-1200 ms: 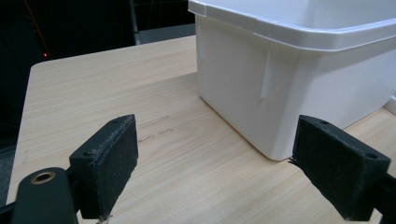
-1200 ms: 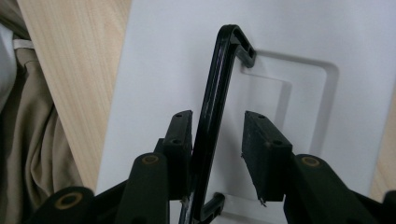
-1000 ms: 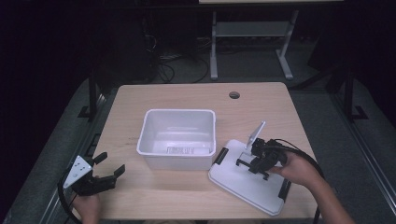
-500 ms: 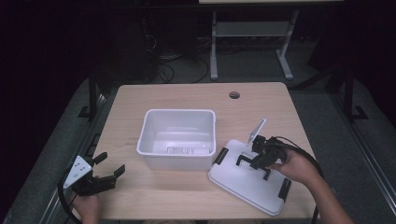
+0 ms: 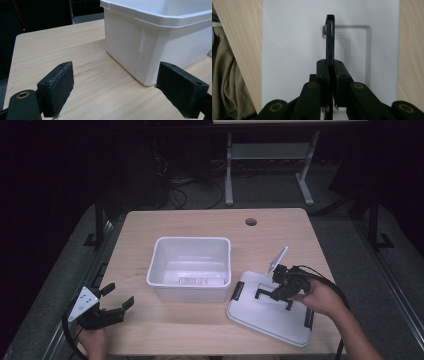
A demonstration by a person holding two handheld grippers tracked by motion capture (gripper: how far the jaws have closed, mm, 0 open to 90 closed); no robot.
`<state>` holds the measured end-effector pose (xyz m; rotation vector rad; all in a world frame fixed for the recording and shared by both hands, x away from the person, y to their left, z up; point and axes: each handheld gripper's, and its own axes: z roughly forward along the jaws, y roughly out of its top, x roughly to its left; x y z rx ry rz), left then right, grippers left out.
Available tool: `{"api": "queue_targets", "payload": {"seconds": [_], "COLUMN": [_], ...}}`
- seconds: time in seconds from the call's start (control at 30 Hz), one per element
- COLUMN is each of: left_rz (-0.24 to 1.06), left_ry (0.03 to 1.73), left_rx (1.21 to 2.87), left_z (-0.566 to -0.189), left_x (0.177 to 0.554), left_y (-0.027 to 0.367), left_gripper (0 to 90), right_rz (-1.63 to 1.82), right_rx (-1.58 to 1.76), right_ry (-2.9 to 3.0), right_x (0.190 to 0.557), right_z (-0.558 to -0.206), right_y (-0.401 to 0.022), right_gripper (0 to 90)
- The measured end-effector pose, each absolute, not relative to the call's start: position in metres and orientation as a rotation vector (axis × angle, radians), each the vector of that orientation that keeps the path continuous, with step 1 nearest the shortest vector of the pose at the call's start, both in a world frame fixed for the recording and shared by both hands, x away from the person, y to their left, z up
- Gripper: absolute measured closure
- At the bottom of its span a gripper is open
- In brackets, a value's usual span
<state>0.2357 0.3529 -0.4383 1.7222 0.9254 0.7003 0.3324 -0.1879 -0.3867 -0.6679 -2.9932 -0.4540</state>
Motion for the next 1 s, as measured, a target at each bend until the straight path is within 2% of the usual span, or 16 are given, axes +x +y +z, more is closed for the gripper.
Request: {"api": "queue_targets", "payload": {"seconds": [1.0], "left_rz": [0.702], "left_ry": [0.931], "left_rx": [1.714], "left_z": [-0.438], "left_x": [0.235], "left_y": [0.354], "left_gripper": [13.4], "right_rz": [-0.451], "right_rx": [-0.602], "right_ry": [-3.053], "right_x": [0.328], "right_z": [-0.323], "right_y": [-0.202], "right_gripper": [84.5]}}
